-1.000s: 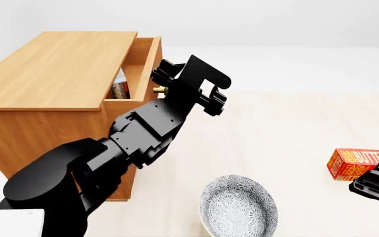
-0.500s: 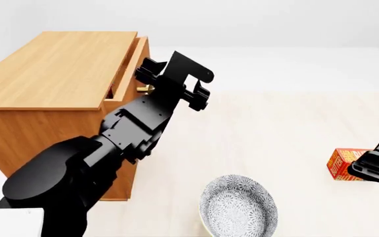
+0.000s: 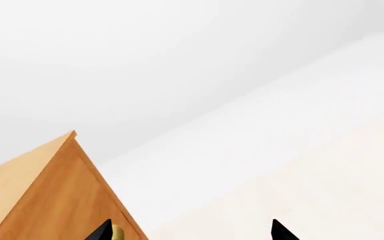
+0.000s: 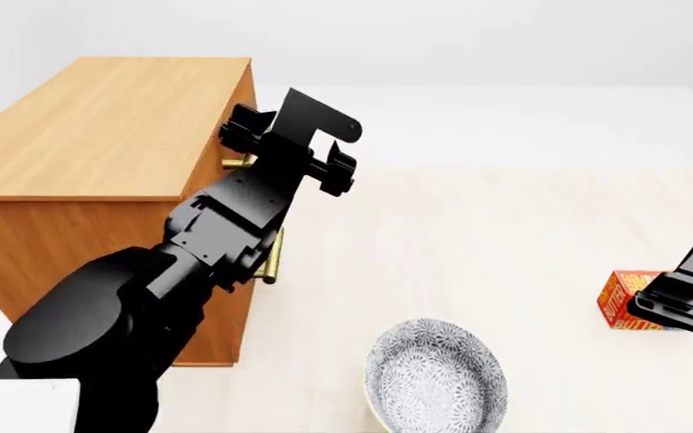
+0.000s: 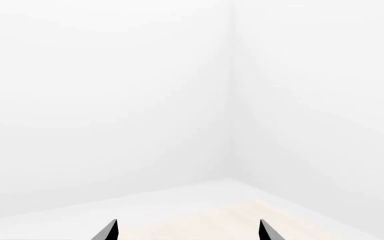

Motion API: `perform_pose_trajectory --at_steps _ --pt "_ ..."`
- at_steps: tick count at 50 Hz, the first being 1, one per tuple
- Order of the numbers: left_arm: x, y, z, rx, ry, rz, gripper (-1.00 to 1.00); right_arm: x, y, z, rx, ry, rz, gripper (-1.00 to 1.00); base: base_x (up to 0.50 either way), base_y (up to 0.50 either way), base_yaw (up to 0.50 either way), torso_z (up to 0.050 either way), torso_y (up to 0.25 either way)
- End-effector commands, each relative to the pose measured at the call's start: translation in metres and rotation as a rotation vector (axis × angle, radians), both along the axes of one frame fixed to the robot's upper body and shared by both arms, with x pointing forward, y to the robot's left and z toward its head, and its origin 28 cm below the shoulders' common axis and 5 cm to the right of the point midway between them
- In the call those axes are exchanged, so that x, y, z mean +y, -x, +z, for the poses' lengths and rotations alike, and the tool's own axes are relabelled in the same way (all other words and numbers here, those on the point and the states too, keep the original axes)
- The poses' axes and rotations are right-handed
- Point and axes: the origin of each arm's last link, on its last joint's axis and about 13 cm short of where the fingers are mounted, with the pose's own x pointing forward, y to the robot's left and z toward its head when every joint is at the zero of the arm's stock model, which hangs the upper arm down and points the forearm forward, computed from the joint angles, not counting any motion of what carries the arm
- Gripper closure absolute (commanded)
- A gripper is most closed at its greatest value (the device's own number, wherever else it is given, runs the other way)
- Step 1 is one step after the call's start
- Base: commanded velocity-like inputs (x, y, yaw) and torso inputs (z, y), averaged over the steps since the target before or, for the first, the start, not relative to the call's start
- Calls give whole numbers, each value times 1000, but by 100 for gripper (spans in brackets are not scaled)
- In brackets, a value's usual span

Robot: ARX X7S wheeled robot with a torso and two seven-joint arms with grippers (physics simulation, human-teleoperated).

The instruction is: Put the chocolate pudding in the top drawer of the cabinet and close it.

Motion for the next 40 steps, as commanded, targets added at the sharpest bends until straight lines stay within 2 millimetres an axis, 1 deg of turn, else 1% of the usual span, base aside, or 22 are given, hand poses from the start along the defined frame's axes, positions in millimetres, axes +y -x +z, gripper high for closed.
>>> perform_pose_trajectory --at_steps 1,10,14,32,40 --pt "14 -1 -8 66 131 106 -100 4 -6 0 1 3 4 -100 0 0 0 0 0" --pt "17 -2 -5 58 138 128 -100 4 -6 1 3 3 5 -100 0 0 0 0 0" --pt "16 -3 1 40 148 107 -100 3 -5 1 3 3 5 -100 0 0 0 0 0" --pt "-2 -6 32 -63 211 -133 -100 3 -4 3 1 4 9 -100 0 0 0 0 0" --pt "1 25 46 -107 243 -232 -100 4 -4 3 -1 5 9 -100 0 0 0 0 0"
